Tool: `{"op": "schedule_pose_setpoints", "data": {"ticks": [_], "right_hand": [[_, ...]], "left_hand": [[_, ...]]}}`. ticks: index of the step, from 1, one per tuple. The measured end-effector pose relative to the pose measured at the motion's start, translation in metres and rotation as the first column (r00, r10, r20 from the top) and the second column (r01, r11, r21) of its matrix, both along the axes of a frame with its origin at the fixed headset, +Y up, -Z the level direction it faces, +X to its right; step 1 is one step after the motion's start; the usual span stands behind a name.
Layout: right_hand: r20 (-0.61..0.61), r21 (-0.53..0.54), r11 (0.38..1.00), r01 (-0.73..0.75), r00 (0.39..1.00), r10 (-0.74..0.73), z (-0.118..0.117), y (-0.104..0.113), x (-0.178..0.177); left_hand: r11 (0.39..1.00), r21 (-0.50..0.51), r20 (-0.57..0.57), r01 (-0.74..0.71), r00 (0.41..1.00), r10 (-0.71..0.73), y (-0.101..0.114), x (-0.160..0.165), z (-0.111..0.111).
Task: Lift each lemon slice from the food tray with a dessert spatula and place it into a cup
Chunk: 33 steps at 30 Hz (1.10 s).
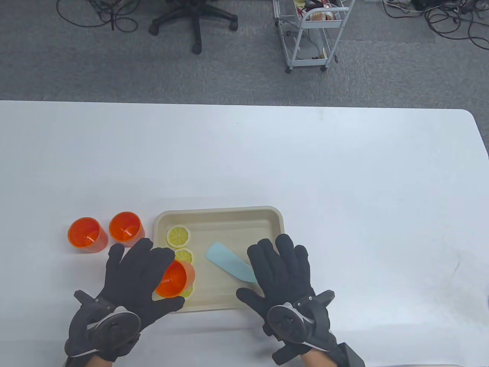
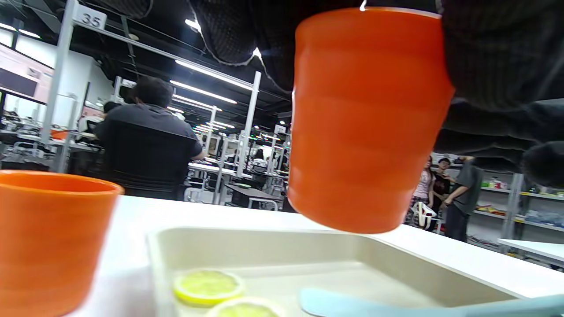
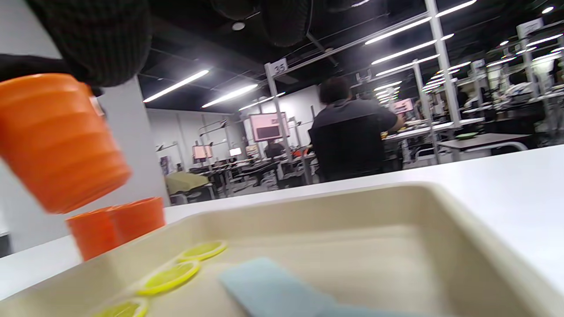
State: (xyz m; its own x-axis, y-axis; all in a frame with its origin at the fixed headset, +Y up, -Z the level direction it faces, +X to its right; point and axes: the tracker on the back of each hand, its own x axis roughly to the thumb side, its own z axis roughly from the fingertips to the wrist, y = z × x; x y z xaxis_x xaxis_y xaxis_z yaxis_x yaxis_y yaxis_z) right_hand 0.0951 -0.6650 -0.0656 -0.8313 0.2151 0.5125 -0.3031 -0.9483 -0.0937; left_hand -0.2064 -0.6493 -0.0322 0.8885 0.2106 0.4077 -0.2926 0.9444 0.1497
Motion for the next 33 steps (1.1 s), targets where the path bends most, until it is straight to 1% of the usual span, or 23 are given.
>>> {"op": "schedule_pose_setpoints", "data": {"ticks": [5, 11, 15, 16, 19, 20, 22, 24, 28, 33], "right_hand": [[-0.101, -0.030, 0.999, -0.011, 0.995, 0.008, 0.007, -0.005, -0.021], [-0.164, -0.008, 0.999, -0.033, 0.986, 0.031, 0.015, -0.006, -0.042], [-0.183, 0.018, 0.999, -0.030, 0.982, 0.033, 0.017, -0.007, -0.045], [-0.195, 0.026, 1.000, -0.010, 0.981, 0.015, 0.017, -0.008, -0.045], [-0.234, -0.001, 1.000, 0.012, 0.972, -0.012, 0.018, -0.011, -0.048], [-0.233, 0.006, 1.000, 0.022, 0.972, -0.020, 0.018, -0.011, -0.049], [-0.211, 0.032, 0.999, 0.026, 0.977, -0.018, 0.018, -0.011, -0.049], [-0.206, 0.031, 0.999, 0.028, 0.978, -0.021, 0.018, -0.011, -0.048], [-0.188, 0.069, 0.998, 0.000, 0.982, 0.012, 0.020, -0.015, -0.052], [-0.182, 0.094, 0.995, 0.039, 0.983, -0.022, 0.020, -0.018, -0.053]], "left_hand": [[0.999, -0.051, 0.043, 0.001, 0.999, 0.001, -0.008, 0.017, -0.003], [0.996, -0.093, 0.099, -0.015, 0.995, 0.024, -0.013, 0.030, -0.003], [0.995, -0.093, 0.118, -0.018, 0.993, 0.029, -0.012, 0.036, -0.001], [0.996, -0.087, 0.121, -0.027, 0.992, 0.037, -0.012, 0.036, -0.001], [0.991, -0.112, 0.146, -0.079, 0.985, 0.095, -0.013, 0.041, 0.000], [0.988, -0.111, 0.133, -0.104, 0.984, 0.118, -0.014, 0.043, 0.001], [0.989, -0.097, 0.116, -0.108, 0.986, 0.119, -0.015, 0.045, 0.001], [0.991, -0.095, 0.103, -0.092, 0.989, 0.102, -0.015, 0.048, 0.001], [0.996, -0.069, 0.090, -0.055, 0.994, 0.061, -0.019, 0.053, 0.002], [0.994, -0.041, 0.100, -0.103, 0.989, 0.107, -0.019, 0.052, 0.003]]}}
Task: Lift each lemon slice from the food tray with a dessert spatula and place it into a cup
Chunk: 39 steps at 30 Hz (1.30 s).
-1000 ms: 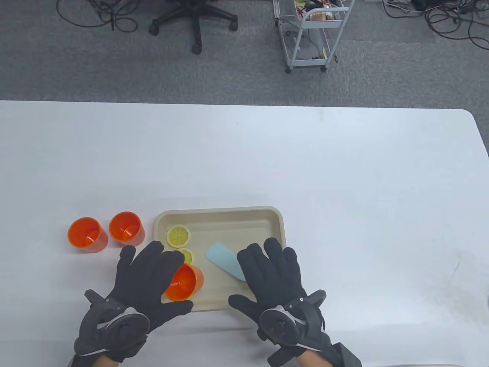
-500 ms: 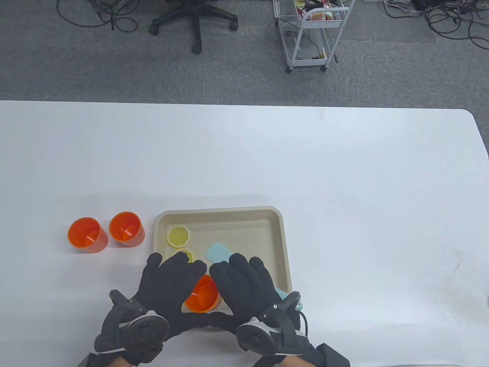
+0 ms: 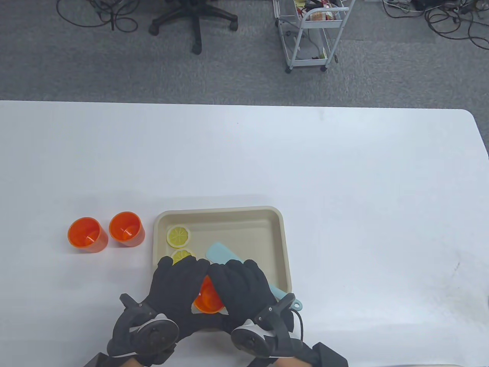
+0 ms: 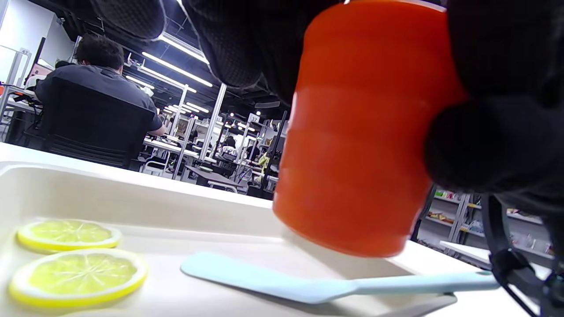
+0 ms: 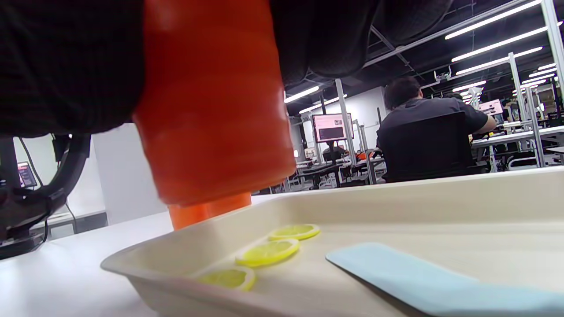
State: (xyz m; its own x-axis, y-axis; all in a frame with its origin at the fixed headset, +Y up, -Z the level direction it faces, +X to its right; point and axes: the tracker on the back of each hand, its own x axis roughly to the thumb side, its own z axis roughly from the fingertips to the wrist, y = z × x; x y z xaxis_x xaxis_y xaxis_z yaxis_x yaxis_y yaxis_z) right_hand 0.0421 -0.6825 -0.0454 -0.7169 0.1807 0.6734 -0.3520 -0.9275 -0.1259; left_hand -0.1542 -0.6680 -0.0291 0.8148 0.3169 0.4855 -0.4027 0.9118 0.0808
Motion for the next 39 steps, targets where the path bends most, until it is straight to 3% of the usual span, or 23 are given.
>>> {"op": "schedule_pose_setpoints", "data": {"ticks": [7, 11, 24, 35, 39], "right_hand": [[0.001, -0.034, 0.999, 0.026, 1.000, -0.026, -0.002, 0.003, 0.004], [0.039, -0.003, 1.000, 0.020, 0.999, -0.020, -0.002, 0.008, 0.009], [0.323, 0.124, 0.991, 0.048, 0.942, -0.086, -0.025, 0.031, 0.067], [0.536, 0.105, 0.992, 0.070, 0.836, -0.116, -0.058, 0.025, 0.123], [0.588, 0.090, 0.994, 0.061, 0.802, -0.103, -0.070, 0.017, 0.134]], "left_hand": [[1.000, 0.010, 0.043, -0.019, 0.999, 0.019, 0.000, 0.001, 0.000], [1.000, 0.022, 0.052, -0.021, 0.998, 0.020, 0.002, -0.003, 0.002], [0.984, 0.136, -0.277, 0.115, 0.958, -0.074, 0.010, -0.045, -0.005], [0.986, 0.085, -0.426, 0.146, 0.900, -0.097, 0.003, -0.078, -0.017], [0.972, 0.044, -0.476, 0.231, 0.860, -0.183, -0.005, -0.084, -0.023]]}}
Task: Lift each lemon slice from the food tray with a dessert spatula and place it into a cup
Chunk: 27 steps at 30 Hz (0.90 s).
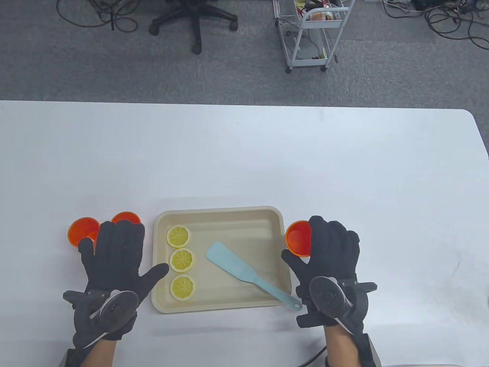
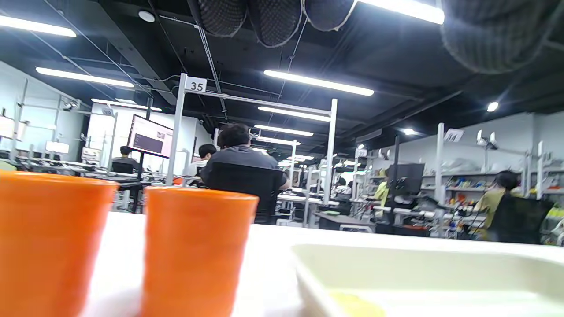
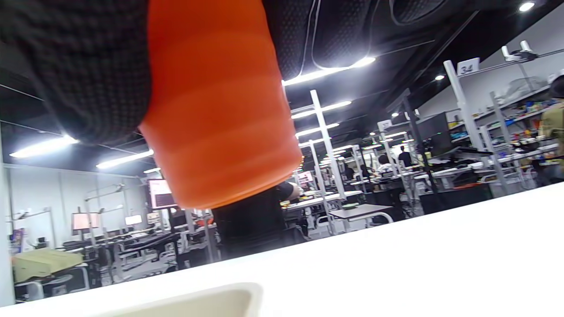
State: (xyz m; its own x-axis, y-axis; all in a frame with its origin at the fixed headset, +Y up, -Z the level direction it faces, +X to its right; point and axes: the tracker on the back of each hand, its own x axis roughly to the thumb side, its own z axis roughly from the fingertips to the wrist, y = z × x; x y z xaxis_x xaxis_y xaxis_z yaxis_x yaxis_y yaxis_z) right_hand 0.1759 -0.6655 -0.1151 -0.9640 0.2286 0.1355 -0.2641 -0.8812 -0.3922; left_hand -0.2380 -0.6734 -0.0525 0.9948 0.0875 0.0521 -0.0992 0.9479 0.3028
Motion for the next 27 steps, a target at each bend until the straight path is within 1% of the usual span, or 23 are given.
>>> {"op": "schedule_pose_setpoints", "data": {"ticks": [6, 11, 16, 20, 21, 27], "right_hand": [[0.060, -0.076, 0.996, 0.053, 0.997, -0.048, -0.016, -0.013, 0.013], [0.121, -0.161, 0.982, 0.102, 0.989, -0.083, -0.036, -0.035, 0.023], [0.156, -0.236, 0.967, 0.094, 0.986, -0.057, -0.050, -0.057, 0.022], [0.157, -0.270, 0.958, 0.101, 0.986, -0.060, -0.055, -0.071, 0.021], [0.172, -0.271, 0.957, 0.105, 0.983, -0.059, -0.055, -0.073, 0.021], [0.216, -0.286, 0.951, 0.115, 0.975, -0.053, -0.062, -0.082, 0.019]], "left_hand": [[1.000, -0.024, -0.022, -0.006, 1.000, 0.005, -0.004, -0.006, -0.004], [0.999, -0.034, -0.031, -0.020, 0.999, 0.019, -0.005, -0.009, -0.005], [0.999, -0.041, -0.047, -0.036, 0.998, 0.034, -0.007, -0.014, -0.007], [0.998, -0.051, -0.053, -0.040, 0.998, 0.038, -0.009, -0.016, -0.009], [0.998, -0.053, -0.052, -0.041, 0.998, 0.038, -0.009, -0.017, -0.009], [0.998, -0.057, -0.050, -0.040, 0.998, 0.037, -0.009, -0.016, -0.009]]}}
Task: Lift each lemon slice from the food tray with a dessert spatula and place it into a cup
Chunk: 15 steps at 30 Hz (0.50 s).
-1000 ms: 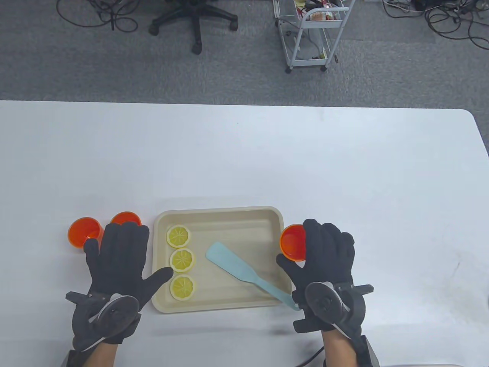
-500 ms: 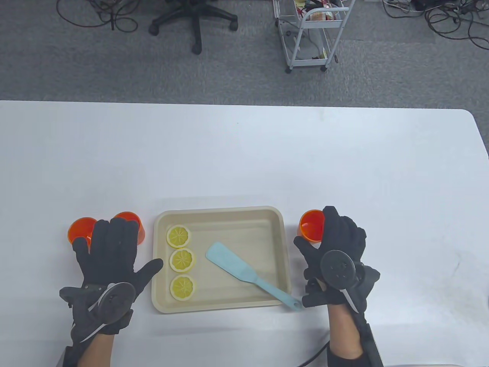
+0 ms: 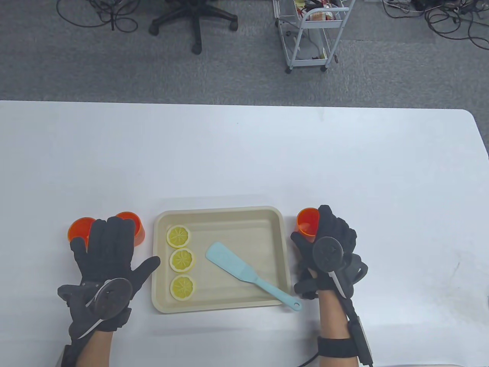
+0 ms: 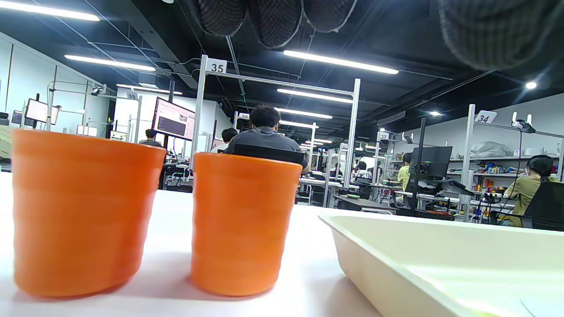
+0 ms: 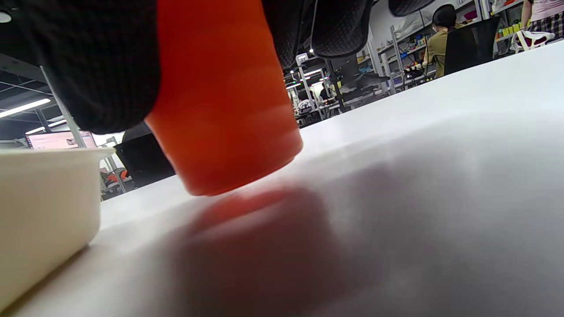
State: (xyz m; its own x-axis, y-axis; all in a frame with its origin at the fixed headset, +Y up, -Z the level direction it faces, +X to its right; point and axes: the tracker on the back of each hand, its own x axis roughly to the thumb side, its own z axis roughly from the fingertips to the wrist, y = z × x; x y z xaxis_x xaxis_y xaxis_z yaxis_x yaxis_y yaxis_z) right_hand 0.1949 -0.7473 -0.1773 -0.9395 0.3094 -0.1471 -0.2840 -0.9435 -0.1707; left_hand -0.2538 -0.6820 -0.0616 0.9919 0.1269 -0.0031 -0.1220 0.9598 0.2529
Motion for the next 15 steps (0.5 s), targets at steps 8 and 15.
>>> {"op": "schedule_pose_setpoints", "data": {"ticks": [8, 15], "right_hand": [[0.027, -0.064, 0.998, -0.026, 0.999, 0.028, -0.0053, -0.0053, -0.0006], [-0.007, -0.094, 0.995, -0.037, 0.999, 0.037, -0.0043, -0.0040, 0.0004]], "left_hand": [[1.000, -0.004, 0.000, 0.001, 1.000, -0.001, -0.0007, 0.0002, -0.0005], [1.000, -0.013, 0.001, 0.006, 1.000, -0.006, -0.0012, 0.0010, -0.0011]]}}
